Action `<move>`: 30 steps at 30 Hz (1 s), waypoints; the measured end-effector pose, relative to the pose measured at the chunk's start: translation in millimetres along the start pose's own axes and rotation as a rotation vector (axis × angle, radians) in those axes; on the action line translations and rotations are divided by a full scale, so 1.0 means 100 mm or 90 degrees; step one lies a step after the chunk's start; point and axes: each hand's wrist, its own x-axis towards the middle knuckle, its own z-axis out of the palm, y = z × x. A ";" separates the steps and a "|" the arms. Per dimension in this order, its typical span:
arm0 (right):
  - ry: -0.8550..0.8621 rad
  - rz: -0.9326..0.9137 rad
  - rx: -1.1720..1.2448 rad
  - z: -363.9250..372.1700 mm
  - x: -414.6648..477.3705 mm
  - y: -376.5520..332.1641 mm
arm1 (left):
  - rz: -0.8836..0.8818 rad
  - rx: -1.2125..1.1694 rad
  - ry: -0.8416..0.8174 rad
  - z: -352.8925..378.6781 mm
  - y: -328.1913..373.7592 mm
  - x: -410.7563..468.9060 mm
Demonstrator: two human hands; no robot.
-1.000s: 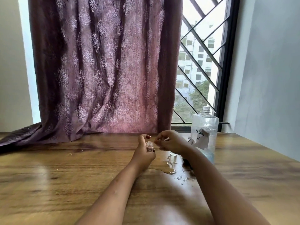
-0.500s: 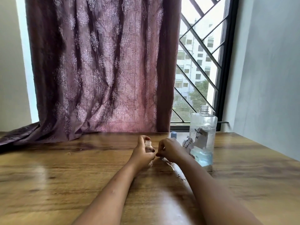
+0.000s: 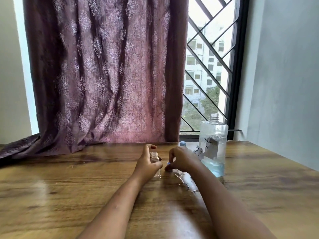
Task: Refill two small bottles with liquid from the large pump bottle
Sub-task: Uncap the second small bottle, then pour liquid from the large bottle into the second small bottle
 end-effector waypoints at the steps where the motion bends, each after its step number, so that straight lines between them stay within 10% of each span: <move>1: 0.032 0.002 0.009 -0.04 -0.01 -0.01 | 0.000 0.001 0.002 0.00 0.00 0.00; 12: 0.823 0.063 0.093 -0.62 -0.15 0.18 | -0.022 0.091 -0.035 -0.03 0.00 -0.01; 21: 0.733 0.339 0.245 -0.57 -0.15 0.49 | 0.000 0.132 -0.032 -0.02 0.01 -0.01; 30: 0.418 0.221 0.512 -0.55 -0.15 0.65 | 0.014 0.133 -0.020 -0.03 -0.01 -0.01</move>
